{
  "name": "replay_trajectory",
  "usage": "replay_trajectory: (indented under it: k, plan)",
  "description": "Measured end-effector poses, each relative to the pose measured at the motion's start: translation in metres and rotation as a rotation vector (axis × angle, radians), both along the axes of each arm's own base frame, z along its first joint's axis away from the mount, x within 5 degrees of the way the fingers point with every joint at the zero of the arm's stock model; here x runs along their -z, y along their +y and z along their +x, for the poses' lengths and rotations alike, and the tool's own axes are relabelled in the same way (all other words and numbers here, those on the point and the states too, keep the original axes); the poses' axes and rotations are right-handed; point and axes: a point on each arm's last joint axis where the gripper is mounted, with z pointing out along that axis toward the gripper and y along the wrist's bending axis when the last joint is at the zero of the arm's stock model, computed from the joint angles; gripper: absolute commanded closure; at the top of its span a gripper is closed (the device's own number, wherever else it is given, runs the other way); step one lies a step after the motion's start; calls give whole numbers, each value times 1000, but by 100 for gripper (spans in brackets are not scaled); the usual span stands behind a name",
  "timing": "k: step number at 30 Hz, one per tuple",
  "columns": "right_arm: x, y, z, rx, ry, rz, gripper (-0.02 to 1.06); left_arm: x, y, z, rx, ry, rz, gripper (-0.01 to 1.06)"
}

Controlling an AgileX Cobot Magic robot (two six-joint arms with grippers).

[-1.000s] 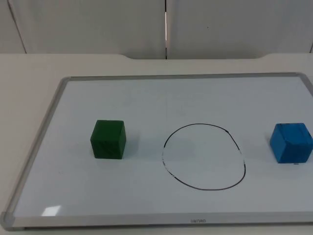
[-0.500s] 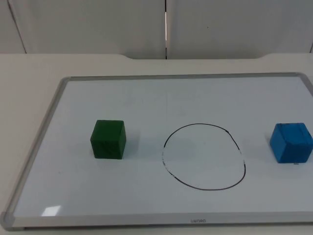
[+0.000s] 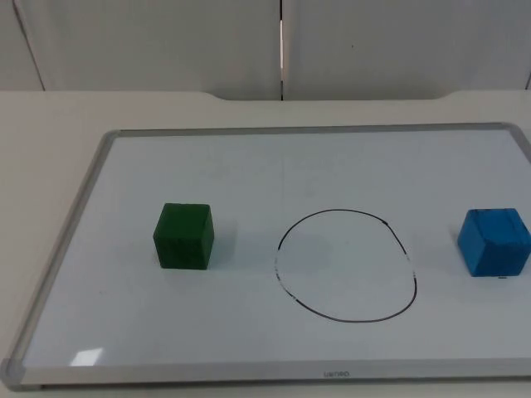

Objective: Push the two cubes into the marked area.

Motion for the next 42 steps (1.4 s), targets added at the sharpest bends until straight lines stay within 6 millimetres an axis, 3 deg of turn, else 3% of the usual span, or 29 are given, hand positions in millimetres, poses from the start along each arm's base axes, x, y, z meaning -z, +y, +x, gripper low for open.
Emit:
replay_trajectory:
  k: [5, 14, 28, 42]
  plan:
    - [0, 0, 0, 0, 0, 0, -1, -6, -7, 16, 69, -15, -58, 105]
    - [0, 0, 0, 0, 0, 0, -1, -13, -25, 62, 262, -23, -175, 105]
    - [0, 0, 0, 0, 0, 0, -1, 4, -35, 131, 359, 55, -309, 105]
    - [0, 0, 0, 0, 0, 0, -1, 25, -33, 163, 328, 113, -338, 105]
